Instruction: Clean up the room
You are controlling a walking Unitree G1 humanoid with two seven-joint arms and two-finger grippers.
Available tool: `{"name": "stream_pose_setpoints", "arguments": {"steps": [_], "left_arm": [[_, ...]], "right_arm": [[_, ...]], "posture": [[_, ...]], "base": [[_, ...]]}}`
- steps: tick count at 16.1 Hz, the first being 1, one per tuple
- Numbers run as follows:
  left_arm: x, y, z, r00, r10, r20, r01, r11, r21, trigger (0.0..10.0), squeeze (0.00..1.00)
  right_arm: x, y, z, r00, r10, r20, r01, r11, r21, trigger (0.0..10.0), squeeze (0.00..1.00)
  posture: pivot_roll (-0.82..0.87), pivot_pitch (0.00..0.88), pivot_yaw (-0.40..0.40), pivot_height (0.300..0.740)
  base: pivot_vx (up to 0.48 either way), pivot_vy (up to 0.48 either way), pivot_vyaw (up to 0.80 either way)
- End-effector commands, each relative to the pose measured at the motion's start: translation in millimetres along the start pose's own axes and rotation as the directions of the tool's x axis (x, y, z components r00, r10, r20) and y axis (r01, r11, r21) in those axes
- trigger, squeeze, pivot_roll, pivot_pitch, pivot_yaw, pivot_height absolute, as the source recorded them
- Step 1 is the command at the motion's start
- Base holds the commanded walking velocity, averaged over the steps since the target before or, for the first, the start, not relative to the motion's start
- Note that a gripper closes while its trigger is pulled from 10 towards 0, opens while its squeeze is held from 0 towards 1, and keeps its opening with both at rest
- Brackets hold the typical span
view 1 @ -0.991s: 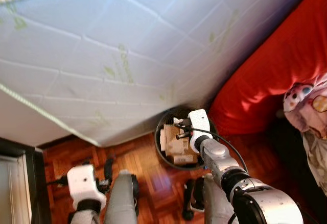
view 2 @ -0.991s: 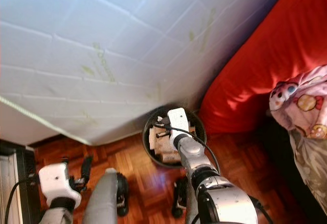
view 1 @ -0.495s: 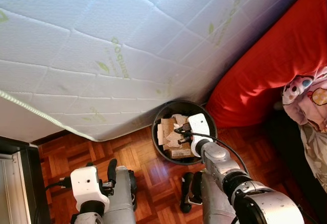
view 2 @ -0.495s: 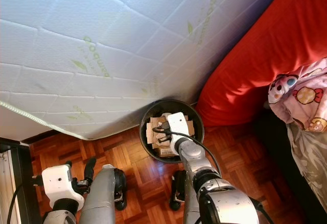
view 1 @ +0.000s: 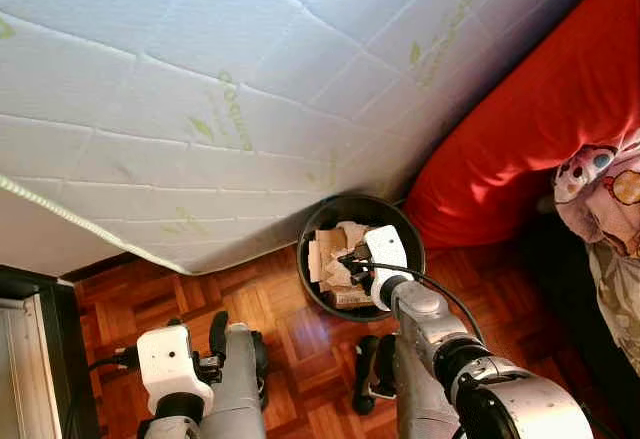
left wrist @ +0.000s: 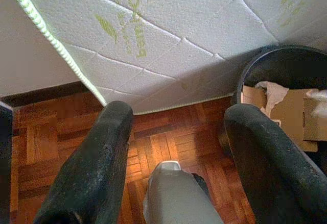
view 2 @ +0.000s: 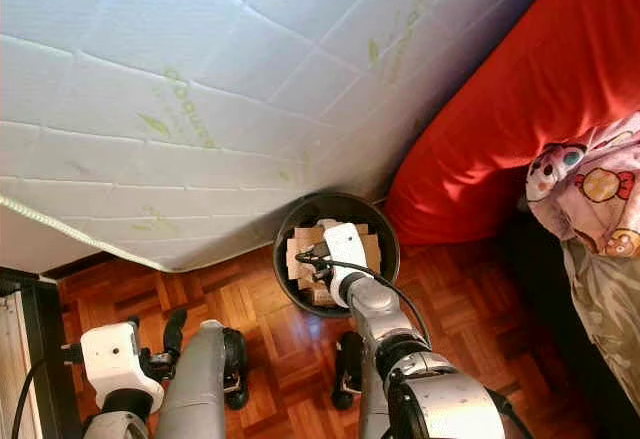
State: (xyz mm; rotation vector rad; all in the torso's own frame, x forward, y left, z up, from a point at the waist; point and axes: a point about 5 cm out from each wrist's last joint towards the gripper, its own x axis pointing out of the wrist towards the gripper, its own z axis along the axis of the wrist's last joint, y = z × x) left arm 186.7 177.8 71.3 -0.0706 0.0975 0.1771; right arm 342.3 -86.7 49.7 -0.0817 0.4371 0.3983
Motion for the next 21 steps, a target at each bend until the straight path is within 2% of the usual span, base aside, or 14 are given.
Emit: {"name": "stream_pose_setpoints", "arguments": {"steps": [1,7,8,10,11,12,14,15,18,21], "left_arm": [[-5.7,4.3,-7,0.999,0.017,-0.047,-0.016,1.0,0.017,10.0,0.0],[-2.4,4.1,-8,0.999,0.013,-0.046,-0.012,1.0,0.019,10.0,0.0],[0.0,4.3,-9,0.999,0.012,-0.048,-0.011,1.0,0.019,10.0,0.0],[4.6,5.9,-16,0.998,0.007,-0.07,-0.005,1.0,0.024,10.0,0.0],[9.1,6.5,-24,0.996,0.002,-0.093,0.001,1.0,0.03,10.0,0.0],[12.5,7.3,-30,0.994,-0.005,-0.113,0.009,0.999,0.032,10.0,0.0],[16.9,8.2,-41,0.989,-0.016,-0.15,0.022,0.999,0.038,10.0,0.0],[21.0,10.5,-53,0.982,-0.016,-0.189,0.025,0.998,0.05,10.0,0.0],[37.4,13.8,-73,0.966,-0.015,-0.259,0.035,0.997,0.071,10.0,0.0],[48.7,17.0,-91,0.934,-0.033,-0.356,0.072,0.993,0.098,10.0,0.0]], "right_arm": [[-3.3,3.7,-19,0.998,0.015,-0.061,-0.014,1.0,0.014,10.0,1.0],[-3.9,3.1,-21,0.998,0.009,-0.064,-0.009,1.0,0.012,10.0,1.0],[-4.3,-1.6,-19,0.999,-0.019,-0.046,0.02,0.999,0.032,10.0,0.0],[-10.1,-24.3,-16,0.992,-0.126,0.012,0.123,0.984,0.126,10.0,0.0],[-19.7,-47.6,-23,0.97,-0.24,0.025,0.228,0.945,0.234,10.0,0.0],[-30.9,-65.8,-36,0.947,-0.32,0.01,0.303,0.906,0.296,10.0,0.0],[-47.7,-82.2,-62,0.923,-0.382,-0.036,0.371,0.865,0.339,10.0,0.0],[-62.5,-87.6,-87,0.912,-0.399,-0.089,0.405,0.852,0.332,10.0,0.0],[-88.4,-79.1,-138,0.898,-0.389,-0.206,0.437,0.842,0.316,10.0,0.0],[-92.0,-64.7,-154,0.894,-0.367,-0.258,0.439,0.835,0.333,10.0,0.0]], "posture": [[0.17,0.481,-0.032,0.651],[0.16,0.474,-0.026,0.651],[0.16,0.469,-0.023,0.651],[0.13,0.441,-0.019,0.651],[0.12,0.419,-0.017,0.651],[0.1,0.395,-0.015,0.66],[0.06,0.346,-0.012,0.675],[0.04,0.318,-0.012,0.685],[-0.01,0.229,0.0,0.725],[-0.05,0.148,0.015,0.74]], "base": [[0.0,0.0,0.0],[0.0,0.0,0.0],[0.0,0.0,0.0],[0.0,0.0,0.0],[0.0,0.0,0.0],[0.0,0.0,0.0],[0.0,0.0,0.0],[0.0,0.0,0.0],[0.0,0.0,0.0],[0.0,0.0,0.0]]}}
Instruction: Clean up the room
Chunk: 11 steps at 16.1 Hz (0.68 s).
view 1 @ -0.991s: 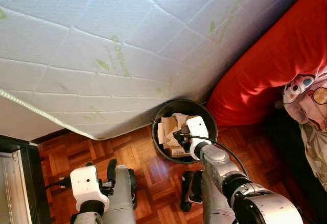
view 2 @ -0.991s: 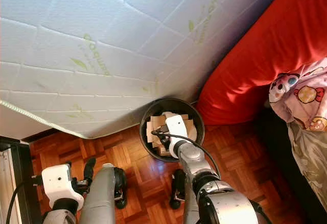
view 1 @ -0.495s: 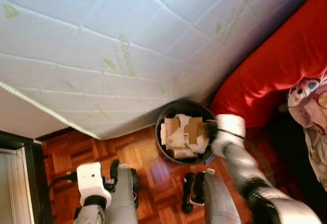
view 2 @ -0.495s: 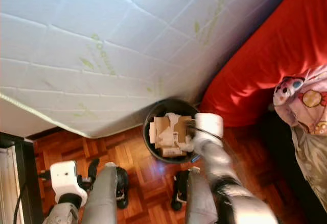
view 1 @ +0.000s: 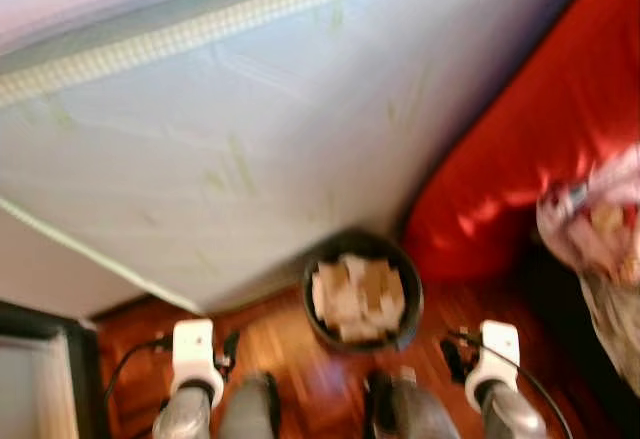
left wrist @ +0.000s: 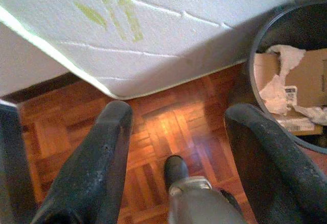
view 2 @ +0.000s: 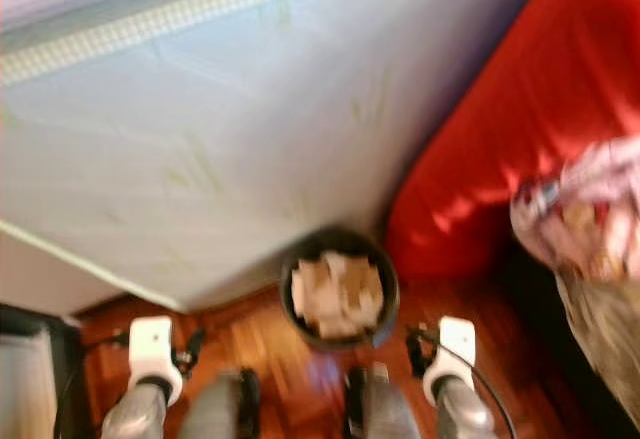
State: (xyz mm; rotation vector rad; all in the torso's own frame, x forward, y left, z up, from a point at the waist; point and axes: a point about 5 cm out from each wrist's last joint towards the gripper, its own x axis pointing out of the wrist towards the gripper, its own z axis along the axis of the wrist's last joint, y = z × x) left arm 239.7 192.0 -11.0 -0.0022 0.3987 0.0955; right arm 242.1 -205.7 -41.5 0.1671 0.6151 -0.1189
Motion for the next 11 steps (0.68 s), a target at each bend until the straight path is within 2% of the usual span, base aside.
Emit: {"name": "stream_pose_setpoints", "arguments": {"steps": [1,2,4,6,7,8,11], "left_arm": [[-6.6,4.4,-22,0.996,-0.001,-0.086,0.003,1.0,0.023,10.0,0.0],[-4.8,1.2,-33,0.989,-0.026,-0.144,0.036,0.997,0.062,10.0,0.0],[-1.2,-2.1,-40,0.979,-0.032,-0.203,0.048,0.996,0.07,10.0,0.0],[-0.2,-5.5,-47,0.962,-0.014,-0.272,0.037,0.996,0.079,10.0,0.0],[0.0,-6.5,-49,0.957,-0.011,-0.292,0.038,0.995,0.088,10.0,0.0],[2.2,-5.7,-49,0.95,0.009,-0.312,0.02,0.996,0.089,10.0,0.0],[-3.3,-0.2,-60,0.927,0.044,-0.373,-0.03,0.999,0.045,10.0,0.0]], "right_arm": [[-4.0,1.2,-14,0.999,-0.006,-0.046,0.006,1.0,0.01,10.0,0.0],[-3.9,5.4,-17,0.998,-0.002,-0.057,0.003,1.0,0.014,10.0,0.0],[-3.2,6.5,-18,0.997,0.0,-0.083,0.0,1.0,-0.008,10.0,0.0],[-8.1,4.5,-33,0.983,0.015,-0.182,-0.029,0.997,-0.075,10.0,0.0],[-10.3,2.2,-39,0.979,0.007,-0.205,-0.024,0.997,-0.079,10.0,0.0],[-12.1,-1.3,-42,0.976,0.0,-0.217,-0.01,0.999,-0.048,10.0,0.0],[-18.3,-6.3,-54,0.962,0.0,-0.272,-0.026,0.995,-0.093,10.0,0.0]], "posture": [[-0.06,0.144,0.017,0.74],[-0.09,0.105,0.017,0.74],[-0.12,0.066,0.01,0.74],[-0.13,0.019,0.002,0.74],[-0.13,0.012,-0.002,0.74],[-0.14,0.0,-0.004,0.74],[-0.15,0.0,0.01,0.74]], "base": [[0.0,0.0,0.0],[0.0,0.0,0.0],[0.0,0.0,0.0],[0.0,0.0,0.0],[0.0,0.0,0.0],[0.0,0.0,0.0],[0.0,0.0,0.0]]}}
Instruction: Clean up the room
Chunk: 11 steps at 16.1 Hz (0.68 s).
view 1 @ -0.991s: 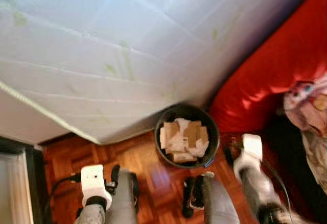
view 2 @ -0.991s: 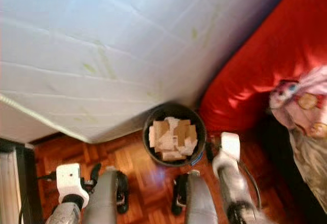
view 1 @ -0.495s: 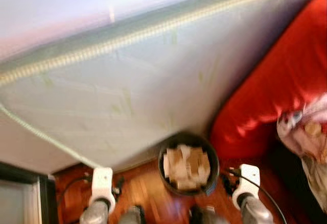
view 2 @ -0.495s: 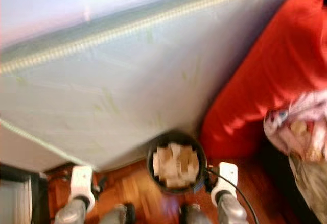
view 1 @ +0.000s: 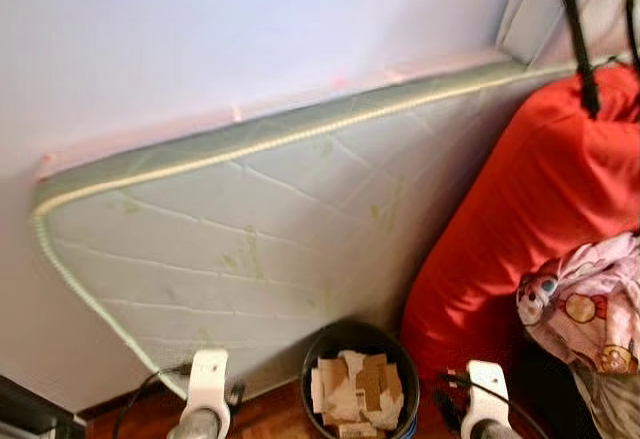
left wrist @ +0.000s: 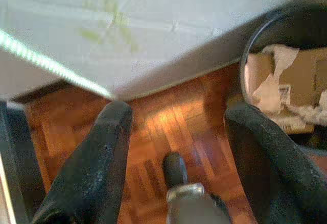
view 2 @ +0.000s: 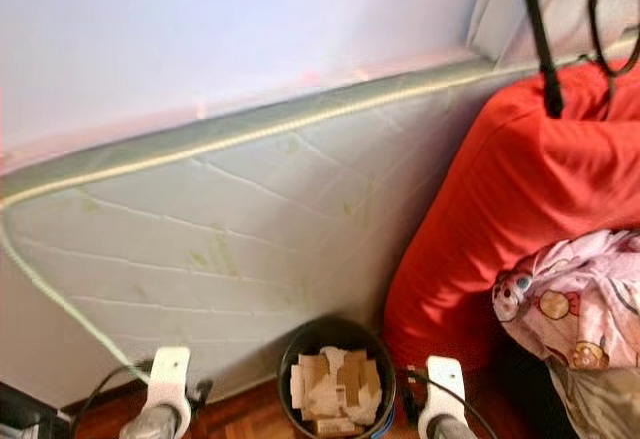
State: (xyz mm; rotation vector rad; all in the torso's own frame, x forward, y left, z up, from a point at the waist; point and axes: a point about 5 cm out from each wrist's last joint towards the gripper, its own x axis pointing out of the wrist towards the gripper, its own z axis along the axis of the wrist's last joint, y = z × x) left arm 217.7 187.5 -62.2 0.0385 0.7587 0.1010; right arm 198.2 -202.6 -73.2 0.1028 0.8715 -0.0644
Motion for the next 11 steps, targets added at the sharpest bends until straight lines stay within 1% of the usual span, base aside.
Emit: {"name": "stream_pose_setpoints", "arguments": {"steps": [1,4,5,6,9,11], "left_arm": [[-1.8,4.0,-8,0.999,0.017,-0.037,-0.017,1.0,-0.017,10.0,0.0],[-3.2,8.2,-15,0.997,0.02,-0.068,-0.021,1.0,-0.008,10.0,0.0],[-3.1,8.9,-15,0.997,0.02,-0.073,-0.02,1.0,-0.007,10.0,0.0],[-3.0,8.8,-15,0.997,0.013,-0.076,-0.013,1.0,-0.001,10.0,0.0],[-2.7,8.8,-14,0.997,0.009,-0.074,-0.009,1.0,-0.001,10.0,0.0],[-2.3,8.7,-13,0.998,0.004,-0.067,-0.005,1.0,-0.004,10.0,0.0]], "right_arm": [[-0.9,-0.9,-6,1.0,-0.003,-0.028,0.003,1.0,-0.01,10.0,0.0],[-2.9,-8.3,-10,0.998,-0.043,-0.037,0.044,0.999,0.025,10.0,0.0],[-3.5,-9.0,-12,0.998,-0.046,-0.048,0.047,0.999,0.022,10.0,0.0],[-4.6,-10.1,-17,0.996,-0.052,-0.066,0.053,0.998,0.027,10.0,0.0],[-0.4,-2.1,-6,0.998,-0.043,-0.047,0.044,0.999,0.024,10.0,0.0],[0.4,-1.3,-3,0.998,-0.039,-0.051,0.039,0.999,0.007,10.0,0.0]], "posture": [[-0.15,0.0,0.017,0.74],[-0.16,0.0,0.033,0.74],[-0.17,0.0,0.045,0.74],[-0.17,0.0,0.053,0.74],[-0.17,0.0,0.055,0.74],[-0.17,0.0,0.051,0.74]], "base": [[0.0,0.0,0.0],[0.0,0.0,0.0],[0.0,0.0,-0.46],[0.0,0.0,-0.76],[0.0,0.0,-0.75],[0.0,0.0,-0.75]]}}
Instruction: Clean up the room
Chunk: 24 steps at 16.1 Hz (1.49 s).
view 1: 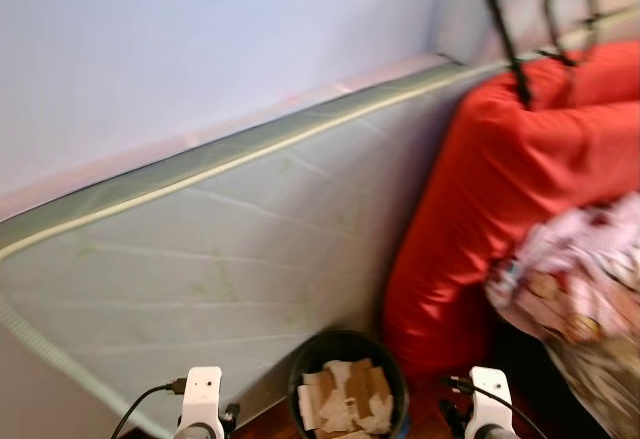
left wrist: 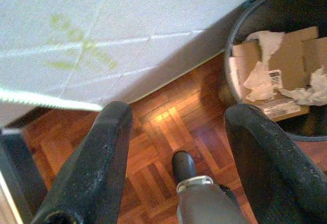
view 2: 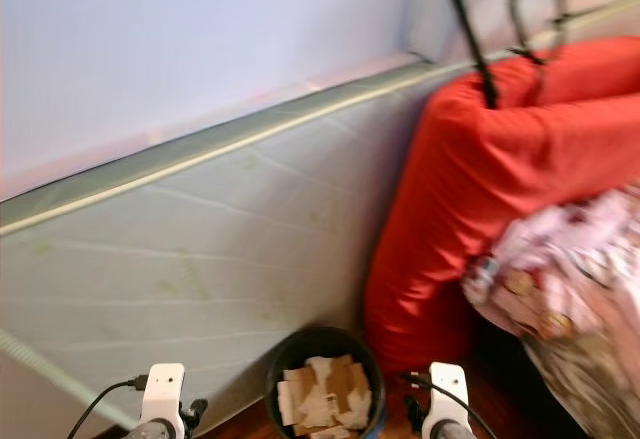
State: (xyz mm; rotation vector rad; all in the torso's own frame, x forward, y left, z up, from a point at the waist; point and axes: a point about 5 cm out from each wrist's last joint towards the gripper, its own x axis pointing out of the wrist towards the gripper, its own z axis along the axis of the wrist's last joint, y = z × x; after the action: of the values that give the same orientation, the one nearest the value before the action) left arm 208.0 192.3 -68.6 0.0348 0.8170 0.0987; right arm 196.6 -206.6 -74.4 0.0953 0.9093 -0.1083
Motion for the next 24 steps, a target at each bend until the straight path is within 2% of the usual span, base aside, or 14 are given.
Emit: {"name": "stream_pose_setpoints", "arguments": {"steps": [1,10,12,21,24], "left_arm": [[0.0,3.2,-0.5,1.0,0.007,-0.006,-0.007,1.0,-0.006,10.0,0.0],[0.2,1.8,-0.8,1.0,0.023,-0.014,-0.023,0.999,-0.027,10.0,0.0],[0.6,1.6,0.5,1.0,0.02,-0.014,-0.02,1.0,-0.008,10.0,0.0],[1.8,0.6,4.6,1.0,0.012,-0.011,-0.012,1.0,-0.023,10.0,0.0],[2.2,2.0,6.5,1.0,0.011,-0.006,-0.011,1.0,0.0,10.0,0.0]], "right_arm": [[0.5,2.6,-0.6,1.0,0.004,-0.012,-0.004,1.0,-0.002,10.0,0.0],[-0.1,-5.6,2.3,1.0,-0.022,-0.004,0.022,1.0,0.0,10.0,0.0],[-0.1,-5.8,2.6,1.0,-0.022,-0.003,0.022,1.0,-0.001,10.0,0.0],[-0.3,-6.0,1.5,1.0,-0.031,-0.005,0.031,0.999,0.021,10.0,0.0],[-0.1,-4.5,1.3,1.0,-0.031,-0.003,0.031,0.999,0.025,10.0,0.0]], "posture": [[-0.16,0.0,0.047,0.74],[-0.14,0.0,0.003,0.74],[-0.14,0.0,0.003,0.74],[-0.14,0.0,0.01,0.74],[-0.14,0.0,0.019,0.74]], "base": [[0.0,0.0,-0.75],[0.0,0.0,-0.75],[0.0,0.0,-0.75],[0.0,-0.06,-0.75],[0.0,-0.082,-0.75]]}}
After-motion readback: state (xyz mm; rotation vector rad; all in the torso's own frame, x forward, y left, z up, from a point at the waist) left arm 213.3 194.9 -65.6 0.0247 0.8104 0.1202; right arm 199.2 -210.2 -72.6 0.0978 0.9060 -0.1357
